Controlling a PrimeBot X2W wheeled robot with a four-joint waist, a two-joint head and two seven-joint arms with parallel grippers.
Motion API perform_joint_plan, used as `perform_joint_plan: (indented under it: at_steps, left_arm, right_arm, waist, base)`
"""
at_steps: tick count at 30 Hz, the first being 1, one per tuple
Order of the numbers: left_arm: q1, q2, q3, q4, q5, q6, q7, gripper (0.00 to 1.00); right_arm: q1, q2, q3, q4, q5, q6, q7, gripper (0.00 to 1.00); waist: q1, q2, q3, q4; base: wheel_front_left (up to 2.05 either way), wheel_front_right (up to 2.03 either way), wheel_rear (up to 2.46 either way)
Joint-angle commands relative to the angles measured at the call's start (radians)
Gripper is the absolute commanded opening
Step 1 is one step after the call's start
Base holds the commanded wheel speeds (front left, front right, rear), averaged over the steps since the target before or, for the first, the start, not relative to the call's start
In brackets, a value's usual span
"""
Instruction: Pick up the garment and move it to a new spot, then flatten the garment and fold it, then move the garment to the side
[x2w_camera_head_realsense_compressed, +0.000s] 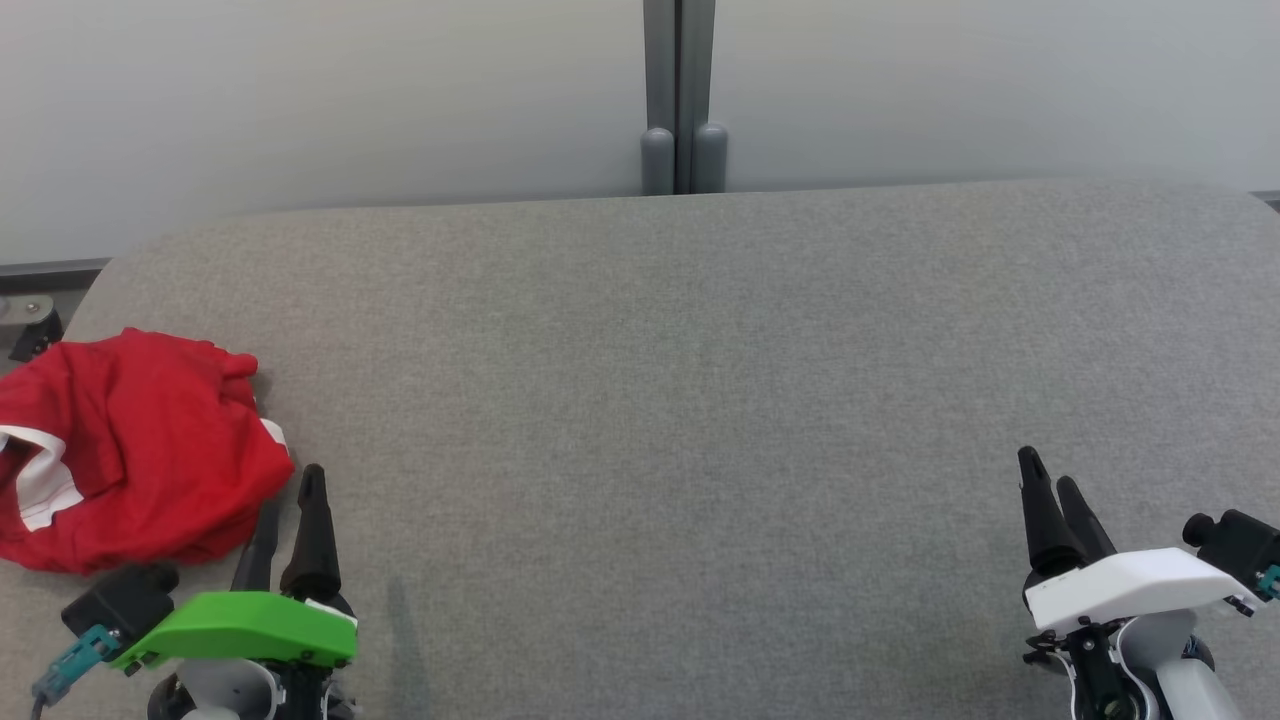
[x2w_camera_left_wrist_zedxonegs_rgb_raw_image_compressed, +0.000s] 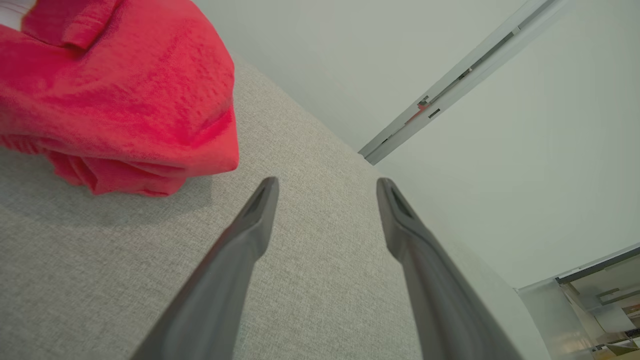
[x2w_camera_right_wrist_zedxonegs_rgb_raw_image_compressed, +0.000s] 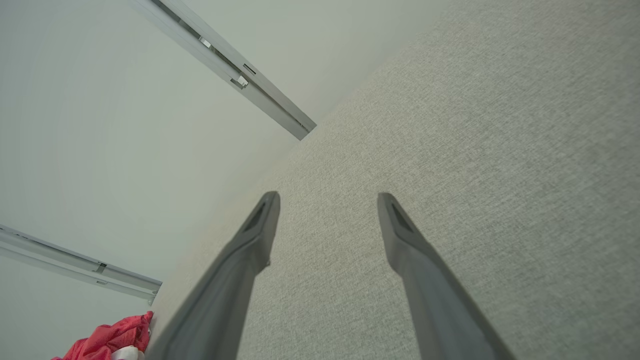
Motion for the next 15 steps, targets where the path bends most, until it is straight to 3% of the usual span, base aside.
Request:
perform_joint_plan:
  at_steps: [1,15]
  left_arm:
    - [-0.020,0.016,-0.003,-0.010,0.028,0.005,-0.009,1.00]
    - [-0.022,0.050,-0.077,-0.008,0.206,0.050,-0.049,1.00]
  right_arm:
    - [-0.014,-0.006,0.000,-0.008,-0.025,0.000,-0.009,1.00]
    - [-0.011,-0.003,0.007,-0.005,-0.218,0.000,-0.049,1.00]
  waist:
    - [0.0000,0.0000,0.000,0.000]
    - [0.0000,0.0000,0.001,0.000]
  base:
    - [0.00,0.00,0.00]
    - [0.00,0.00,0.00]
